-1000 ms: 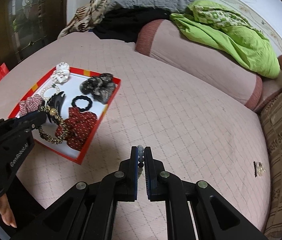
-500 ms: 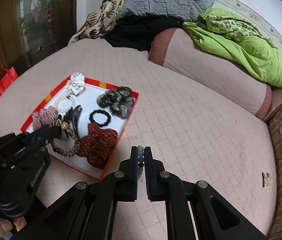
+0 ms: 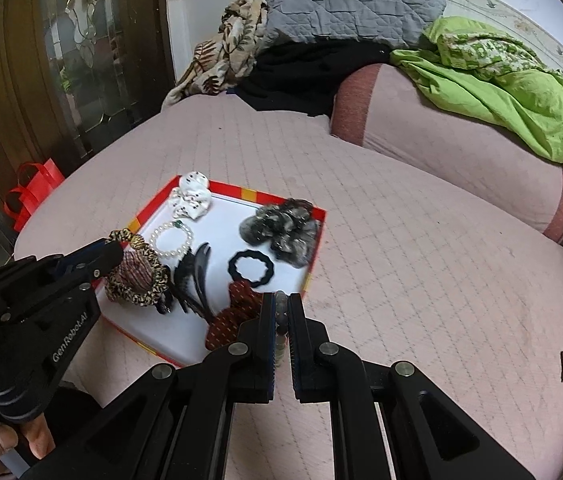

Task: Organize jewelry
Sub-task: 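Release leopard bracelet in the tray with left tool while right tool releases green bracelet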

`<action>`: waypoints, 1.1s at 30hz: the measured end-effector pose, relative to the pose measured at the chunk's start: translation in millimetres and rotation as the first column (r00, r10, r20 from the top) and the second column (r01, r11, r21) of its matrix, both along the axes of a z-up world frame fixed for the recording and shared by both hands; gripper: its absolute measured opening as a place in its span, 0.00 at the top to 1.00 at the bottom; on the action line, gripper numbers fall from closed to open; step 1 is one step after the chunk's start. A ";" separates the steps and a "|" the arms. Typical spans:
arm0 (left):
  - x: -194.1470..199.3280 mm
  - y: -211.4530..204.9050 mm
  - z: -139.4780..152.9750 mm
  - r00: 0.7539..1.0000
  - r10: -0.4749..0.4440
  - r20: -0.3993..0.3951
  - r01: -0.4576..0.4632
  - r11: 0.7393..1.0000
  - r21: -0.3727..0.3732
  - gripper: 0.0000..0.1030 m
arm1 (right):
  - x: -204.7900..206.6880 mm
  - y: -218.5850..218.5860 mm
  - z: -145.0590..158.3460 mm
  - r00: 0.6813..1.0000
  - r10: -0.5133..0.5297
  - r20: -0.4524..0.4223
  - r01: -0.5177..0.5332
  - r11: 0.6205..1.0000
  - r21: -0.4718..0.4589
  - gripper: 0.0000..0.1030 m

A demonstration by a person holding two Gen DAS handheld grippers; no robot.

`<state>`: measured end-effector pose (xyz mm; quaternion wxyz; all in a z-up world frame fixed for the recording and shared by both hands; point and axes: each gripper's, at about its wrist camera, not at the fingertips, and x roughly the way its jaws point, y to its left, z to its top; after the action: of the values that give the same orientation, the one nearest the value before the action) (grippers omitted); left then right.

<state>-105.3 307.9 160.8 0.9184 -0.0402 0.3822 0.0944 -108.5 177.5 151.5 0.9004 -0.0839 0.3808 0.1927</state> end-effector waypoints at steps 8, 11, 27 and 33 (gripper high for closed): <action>20.3 12.9 -1.6 0.999 -0.034 -0.016 0.034 0.999 0.012 0.94 | 9.9 17.3 1.6 1.000 0.015 0.003 -0.016 1.000 0.009 0.93; 27.5 22.5 -1.3 0.999 -0.034 -0.020 0.033 0.999 -0.005 0.94 | 14.7 20.9 2.7 1.000 0.024 0.006 -0.025 0.999 0.024 0.93; 102.1 56.2 -7.2 0.991 -0.111 -0.075 0.100 0.985 -0.141 0.94 | 69.0 26.5 -9.3 0.990 0.101 -0.095 -0.075 0.967 0.244 0.93; 145.7 62.5 -24.6 0.984 -0.137 -0.110 0.114 0.974 -0.193 0.94 | 96.8 37.9 -19.8 0.983 0.130 -0.131 -0.087 0.952 0.294 0.93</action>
<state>40.4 370.3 136.2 0.8894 -0.0957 0.4469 0.0021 -11.7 215.4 131.7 0.8600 0.0416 0.4099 0.3011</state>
